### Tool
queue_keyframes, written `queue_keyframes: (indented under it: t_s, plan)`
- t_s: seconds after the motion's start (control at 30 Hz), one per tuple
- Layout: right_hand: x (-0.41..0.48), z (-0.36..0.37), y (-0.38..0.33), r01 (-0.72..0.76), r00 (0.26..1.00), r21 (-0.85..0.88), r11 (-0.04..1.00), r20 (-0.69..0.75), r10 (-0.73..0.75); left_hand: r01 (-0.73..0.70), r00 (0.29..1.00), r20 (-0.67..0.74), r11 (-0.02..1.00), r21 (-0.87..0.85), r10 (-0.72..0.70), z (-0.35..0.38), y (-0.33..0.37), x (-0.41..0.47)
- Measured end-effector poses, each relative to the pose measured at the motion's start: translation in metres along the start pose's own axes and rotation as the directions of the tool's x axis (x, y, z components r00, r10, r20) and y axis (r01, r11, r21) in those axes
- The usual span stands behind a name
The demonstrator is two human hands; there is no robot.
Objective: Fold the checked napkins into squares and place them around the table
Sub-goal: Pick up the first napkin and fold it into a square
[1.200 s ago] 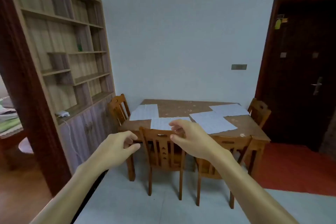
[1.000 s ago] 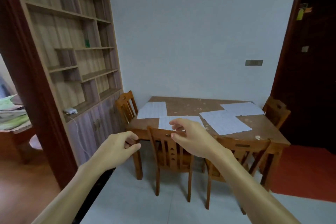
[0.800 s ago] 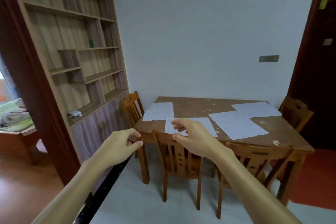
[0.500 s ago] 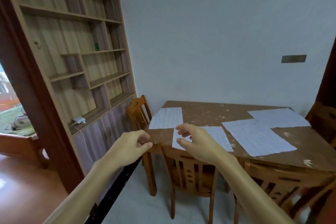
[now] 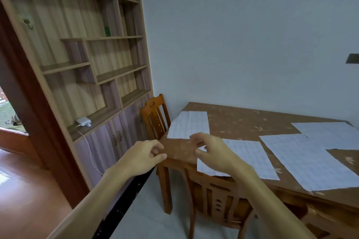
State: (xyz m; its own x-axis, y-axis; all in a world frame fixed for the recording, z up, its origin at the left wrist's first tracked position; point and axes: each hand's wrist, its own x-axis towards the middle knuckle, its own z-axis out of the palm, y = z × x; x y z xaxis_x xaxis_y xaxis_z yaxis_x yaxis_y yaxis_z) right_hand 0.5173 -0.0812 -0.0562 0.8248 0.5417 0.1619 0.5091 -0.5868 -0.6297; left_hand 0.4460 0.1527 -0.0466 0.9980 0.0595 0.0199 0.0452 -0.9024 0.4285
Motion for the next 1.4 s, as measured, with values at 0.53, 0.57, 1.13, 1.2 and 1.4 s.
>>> queue_keyframes:
  t_s: [0.53,0.57,1.13,1.2,1.4]
  plan:
    - [0.251,0.052,0.005,-0.147,0.988,-0.152,0.977,0.013,0.151,0.028,0.991,0.129,1.0,0.004,-0.028,-0.065,-0.185,0.216]
    - [0.264,0.056,0.007,-0.152,0.988,-0.146,0.978,0.012,0.155,0.031,0.99,0.14,1.0,-0.002,-0.031,-0.065,-0.194,0.226]
    - [0.484,0.125,0.116,-0.224,0.97,-0.075,0.972,0.075,0.229,0.081,0.961,0.264,0.997,0.0,-0.078,-0.052,-0.305,0.448]
    - [0.51,0.123,0.135,-0.243,0.966,-0.061,0.968,0.075,0.248,0.055,0.96,0.273,0.998,0.029,-0.061,-0.049,-0.305,0.483]
    - [0.557,0.116,0.181,-0.326,0.943,-0.038,0.945,0.063,0.328,-0.042,0.948,0.318,0.999,0.026,0.032,-0.019,-0.29,0.566]
